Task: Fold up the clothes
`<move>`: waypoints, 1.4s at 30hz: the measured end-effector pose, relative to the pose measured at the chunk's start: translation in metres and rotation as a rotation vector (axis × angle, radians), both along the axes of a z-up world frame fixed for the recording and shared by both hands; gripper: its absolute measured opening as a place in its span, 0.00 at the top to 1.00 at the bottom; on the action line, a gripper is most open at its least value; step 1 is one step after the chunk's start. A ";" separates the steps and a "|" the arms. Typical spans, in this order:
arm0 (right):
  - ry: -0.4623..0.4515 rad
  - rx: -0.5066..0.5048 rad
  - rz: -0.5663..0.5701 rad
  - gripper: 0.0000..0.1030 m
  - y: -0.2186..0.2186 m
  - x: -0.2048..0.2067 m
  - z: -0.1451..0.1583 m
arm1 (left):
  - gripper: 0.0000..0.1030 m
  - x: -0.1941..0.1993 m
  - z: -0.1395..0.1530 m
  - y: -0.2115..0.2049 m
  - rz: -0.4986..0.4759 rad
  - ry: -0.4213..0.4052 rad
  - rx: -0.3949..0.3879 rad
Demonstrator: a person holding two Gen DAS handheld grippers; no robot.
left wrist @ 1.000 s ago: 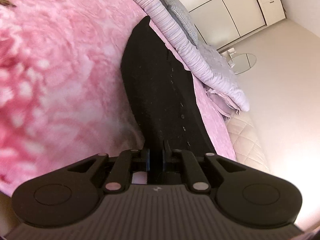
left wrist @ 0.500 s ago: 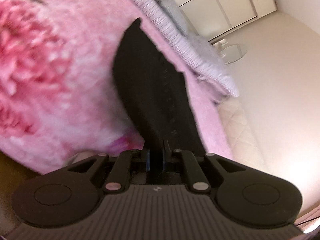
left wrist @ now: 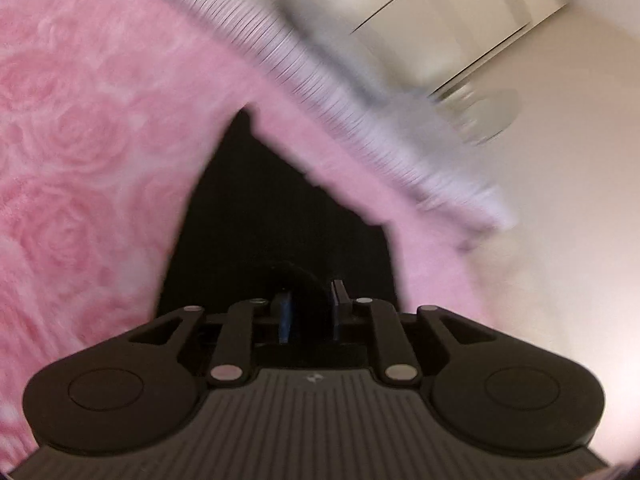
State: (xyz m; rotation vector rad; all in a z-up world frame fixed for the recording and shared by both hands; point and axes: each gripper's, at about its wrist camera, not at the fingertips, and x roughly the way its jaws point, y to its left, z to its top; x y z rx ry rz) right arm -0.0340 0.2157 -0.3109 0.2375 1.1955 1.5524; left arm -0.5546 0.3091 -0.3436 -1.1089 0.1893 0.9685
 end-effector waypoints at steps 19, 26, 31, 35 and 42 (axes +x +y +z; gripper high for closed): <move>-0.251 -0.091 0.272 0.46 0.081 -0.018 -0.087 | 0.63 -0.004 -0.051 0.031 -0.137 0.217 0.033; -0.296 -0.059 0.342 0.94 0.071 -0.034 -0.081 | 0.92 0.014 -0.045 0.015 -0.174 0.336 0.165; -0.327 0.025 0.271 0.94 0.056 -0.023 -0.057 | 0.92 0.008 -0.026 0.017 -0.177 0.299 0.241; -0.342 0.054 0.225 0.94 0.055 -0.017 -0.046 | 0.92 0.018 -0.024 0.031 -0.187 0.323 0.259; -0.312 -0.171 0.146 0.94 0.068 -0.016 -0.088 | 0.86 0.024 -0.060 0.045 -0.155 0.353 0.156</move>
